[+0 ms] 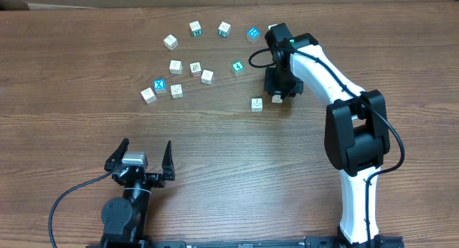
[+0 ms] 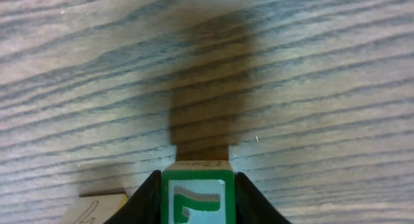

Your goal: Form a horizontal line

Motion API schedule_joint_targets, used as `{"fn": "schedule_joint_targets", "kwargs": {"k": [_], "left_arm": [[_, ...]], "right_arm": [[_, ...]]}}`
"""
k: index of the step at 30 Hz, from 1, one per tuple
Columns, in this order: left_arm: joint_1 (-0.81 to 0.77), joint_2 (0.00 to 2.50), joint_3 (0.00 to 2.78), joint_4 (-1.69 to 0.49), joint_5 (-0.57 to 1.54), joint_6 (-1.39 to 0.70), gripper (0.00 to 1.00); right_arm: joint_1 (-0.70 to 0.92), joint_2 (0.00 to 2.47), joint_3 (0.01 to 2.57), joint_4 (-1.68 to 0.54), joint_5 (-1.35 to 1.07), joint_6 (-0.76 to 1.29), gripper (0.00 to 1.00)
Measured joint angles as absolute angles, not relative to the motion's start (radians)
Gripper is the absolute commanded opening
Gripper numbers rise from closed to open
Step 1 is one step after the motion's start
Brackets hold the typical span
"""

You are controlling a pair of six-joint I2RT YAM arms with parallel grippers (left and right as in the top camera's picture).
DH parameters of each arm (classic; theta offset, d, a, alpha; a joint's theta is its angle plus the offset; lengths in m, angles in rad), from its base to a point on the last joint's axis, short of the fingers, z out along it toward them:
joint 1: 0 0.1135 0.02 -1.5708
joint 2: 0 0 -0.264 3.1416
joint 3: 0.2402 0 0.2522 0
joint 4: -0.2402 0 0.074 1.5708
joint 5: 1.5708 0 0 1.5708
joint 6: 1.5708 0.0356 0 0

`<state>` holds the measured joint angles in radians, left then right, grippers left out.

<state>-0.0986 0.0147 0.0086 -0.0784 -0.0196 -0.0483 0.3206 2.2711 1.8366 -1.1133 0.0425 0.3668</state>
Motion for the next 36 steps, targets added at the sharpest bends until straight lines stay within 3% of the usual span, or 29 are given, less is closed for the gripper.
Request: {"fn": "schedule_joint_targets", "kwargs": {"k": [6, 10, 16, 20, 36], "left_arm": [[-0.099, 0.015, 0.009, -0.078, -0.020, -0.048, 1.00], [-0.099, 0.015, 0.009, -0.078, -0.020, -0.048, 1.00], [-0.099, 0.015, 0.009, -0.078, -0.020, -0.048, 0.99], [-0.099, 0.015, 0.009, -0.078, -0.020, -0.048, 1.00], [-0.099, 0.015, 0.009, -0.078, -0.020, -0.048, 0.99]], "right_arm": [[0.321, 2.271, 1.821, -1.114, 0.042, 0.363, 0.45], [0.321, 2.271, 1.820, -1.114, 0.042, 0.363, 0.46], [0.321, 2.271, 1.820, -1.093, 0.043, 0.364, 0.39], [0.321, 2.271, 1.820, -1.078, 0.043, 0.361, 0.29], [0.321, 2.271, 1.820, -1.108, 0.028, 0.363, 0.25]]}}
